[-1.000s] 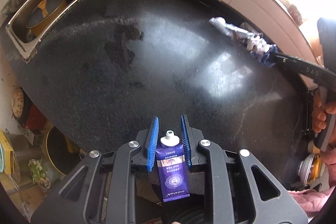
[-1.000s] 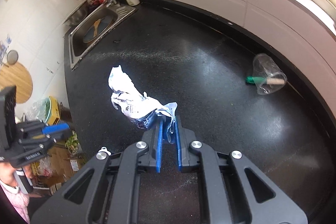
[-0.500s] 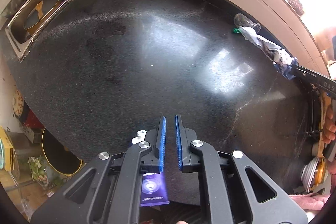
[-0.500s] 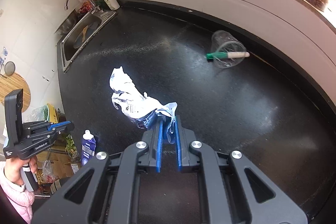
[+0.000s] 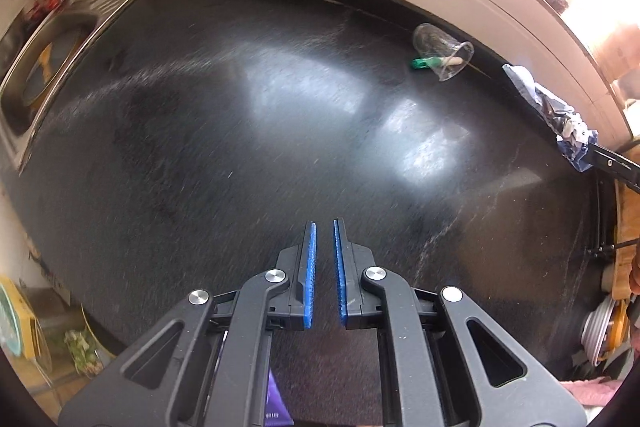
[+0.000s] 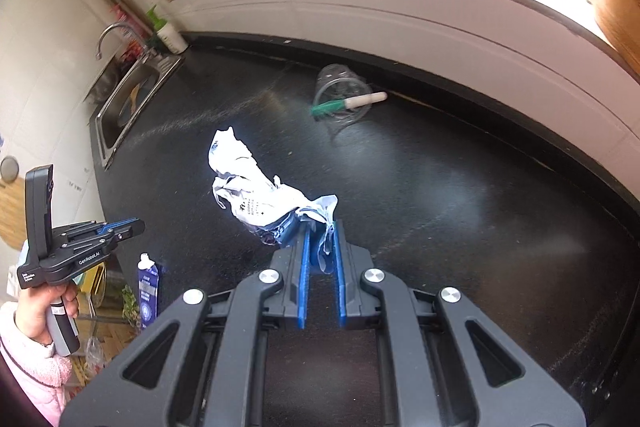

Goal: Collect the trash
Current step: 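Grasp the clear plastic cup with the left tool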

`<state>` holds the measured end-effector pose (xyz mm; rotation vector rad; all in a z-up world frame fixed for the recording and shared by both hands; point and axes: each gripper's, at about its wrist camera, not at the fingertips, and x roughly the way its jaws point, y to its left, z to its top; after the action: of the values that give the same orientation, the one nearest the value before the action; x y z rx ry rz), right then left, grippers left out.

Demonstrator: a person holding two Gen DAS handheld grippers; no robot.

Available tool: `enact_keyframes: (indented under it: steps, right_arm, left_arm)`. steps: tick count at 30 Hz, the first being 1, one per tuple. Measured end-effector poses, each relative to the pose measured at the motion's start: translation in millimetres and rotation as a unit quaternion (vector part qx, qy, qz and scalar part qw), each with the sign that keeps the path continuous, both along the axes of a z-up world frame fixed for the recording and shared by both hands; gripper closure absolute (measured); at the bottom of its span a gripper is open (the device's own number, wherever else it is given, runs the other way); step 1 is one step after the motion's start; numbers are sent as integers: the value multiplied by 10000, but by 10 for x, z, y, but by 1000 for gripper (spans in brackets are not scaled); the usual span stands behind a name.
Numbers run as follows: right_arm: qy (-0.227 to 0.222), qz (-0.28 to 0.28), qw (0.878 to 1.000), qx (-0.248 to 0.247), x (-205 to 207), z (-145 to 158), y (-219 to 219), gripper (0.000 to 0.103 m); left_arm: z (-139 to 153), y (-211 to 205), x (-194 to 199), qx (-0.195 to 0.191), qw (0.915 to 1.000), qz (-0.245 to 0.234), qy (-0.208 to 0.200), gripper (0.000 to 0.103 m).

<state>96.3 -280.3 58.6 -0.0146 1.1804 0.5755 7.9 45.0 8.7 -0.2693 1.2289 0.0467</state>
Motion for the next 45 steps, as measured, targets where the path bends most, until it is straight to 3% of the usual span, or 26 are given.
enact_keyframes:
  steps: [8, 13, 15, 16, 17, 28, 30, 31, 32, 37, 45]
  right_arm:
    - [-85, -539, 9985, -58, 65, 41, -265, 92]
    - [-9, -999, 9949, -105, 136, 4, -568, 92]
    - [-8, -1137, 9934, -119, 162, 4, -671, 92]
    - [-6, -1218, 9925, -130, 177, 4, -734, 92]
    - [1, -1294, 9915, -140, 192, 1, -793, 92]
    - [225, -1702, 9850, -165, 370, -166, -1171, 92]
    - [270, -1721, 9846, -176, 412, -205, -1178, 92]
    - [294, -1720, 9845, -184, 435, -225, -1162, 92]
    - [311, -1713, 9845, -184, 453, -241, -1154, 92]
    - [314, -1614, 9863, -102, 489, -265, -1031, 92]
    - [81, -1235, 9923, 55, 327, -100, -716, 92]
  left_arm:
    - [-19, -250, 476, 0, 9977, -672, -65, 95]
    - [-27, -624, 901, -91, 9932, -1157, -118, 94]
    - [-32, -760, 1129, -95, 9925, -1192, -250, 82]
    - [-56, -817, 1243, -127, 9926, -1177, -267, 63]
    - [-87, -870, 1345, -155, 9927, -1167, -274, 51]
    - [-424, -1250, 2139, -83, 9918, -1258, -228, 51]
    - [-497, -1261, 2248, -100, 9915, -1279, -212, 58]
    - [-521, -1256, 2283, -135, 9915, -1283, -193, 77]
    - [-552, -1246, 2328, -199, 9911, -1309, -139, 88]
    - [-448, -1180, 2232, -157, 9902, -1362, -272, 99]
    - [88, -944, 1758, -10, 9912, -1110, -718, 100]
